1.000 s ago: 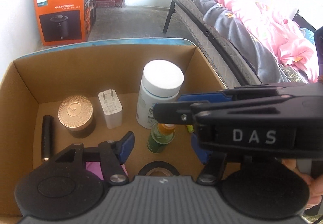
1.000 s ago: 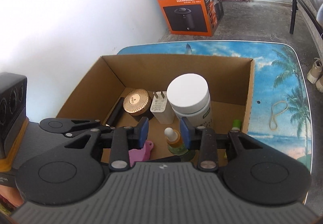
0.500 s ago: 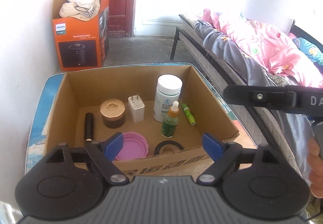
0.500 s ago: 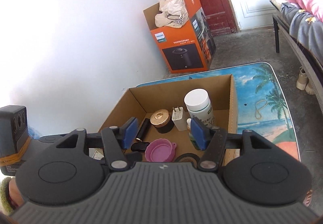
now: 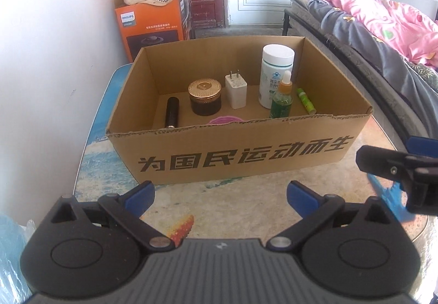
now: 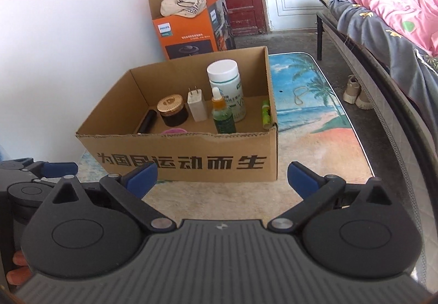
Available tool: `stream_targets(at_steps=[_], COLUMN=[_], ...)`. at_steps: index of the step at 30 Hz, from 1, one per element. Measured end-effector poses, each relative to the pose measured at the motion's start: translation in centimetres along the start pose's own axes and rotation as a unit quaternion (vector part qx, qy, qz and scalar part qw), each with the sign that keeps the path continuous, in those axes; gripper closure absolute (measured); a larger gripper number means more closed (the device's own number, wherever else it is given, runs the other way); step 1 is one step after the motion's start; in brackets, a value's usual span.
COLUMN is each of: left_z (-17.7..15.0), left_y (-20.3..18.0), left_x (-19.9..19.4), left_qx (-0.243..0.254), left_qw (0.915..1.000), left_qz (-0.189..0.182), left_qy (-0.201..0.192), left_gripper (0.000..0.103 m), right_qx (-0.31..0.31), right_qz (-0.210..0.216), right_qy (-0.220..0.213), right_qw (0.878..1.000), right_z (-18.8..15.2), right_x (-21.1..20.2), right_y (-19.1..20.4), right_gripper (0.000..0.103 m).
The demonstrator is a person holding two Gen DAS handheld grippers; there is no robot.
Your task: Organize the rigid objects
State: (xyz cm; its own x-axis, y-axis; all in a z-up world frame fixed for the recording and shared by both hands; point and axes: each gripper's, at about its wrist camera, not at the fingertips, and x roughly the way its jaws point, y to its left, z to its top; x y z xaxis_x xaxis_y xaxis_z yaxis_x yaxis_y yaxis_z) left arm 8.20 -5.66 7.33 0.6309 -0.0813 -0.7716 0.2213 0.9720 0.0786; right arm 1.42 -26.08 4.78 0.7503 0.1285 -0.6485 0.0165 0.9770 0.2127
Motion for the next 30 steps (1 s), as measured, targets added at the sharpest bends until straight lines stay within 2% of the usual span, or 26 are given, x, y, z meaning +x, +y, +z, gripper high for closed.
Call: stream_targets(at_steps=[4, 11, 16, 30], left_z=[-0.1, 0.4, 0.7, 0.9], left_y=[0.1, 0.6, 0.9, 1.0], left_x=[0.6, 1.3, 1.6, 2.2], left_qx=[-0.016, -0.042, -0.059, -0.067], left_qw=[0.9998, 0.999, 0.9981, 0.9971], left_qz=[0.011, -0.008, -0.019, -0.035], left_qy=[0.004, 0.008, 0.007, 0.009], left_gripper=[0.0, 0.001, 0.001, 0.001], right_qx=[-0.012, -0.021, -0.02, -0.023], right_qz=[-0.023, -0.063, -0.07, -0.078], right_qy=[0.013, 0.035, 0.043, 0.048], right_qw=[1.0, 0.997, 0.996, 0.996], right_z=[-0.4, 0.0, 0.6, 1.2], right_x=[0.7, 2.4, 2.9, 2.9], right_y=[0.5, 0.7, 0.7, 0.7], right_gripper=[0.001, 0.001, 0.001, 0.001])
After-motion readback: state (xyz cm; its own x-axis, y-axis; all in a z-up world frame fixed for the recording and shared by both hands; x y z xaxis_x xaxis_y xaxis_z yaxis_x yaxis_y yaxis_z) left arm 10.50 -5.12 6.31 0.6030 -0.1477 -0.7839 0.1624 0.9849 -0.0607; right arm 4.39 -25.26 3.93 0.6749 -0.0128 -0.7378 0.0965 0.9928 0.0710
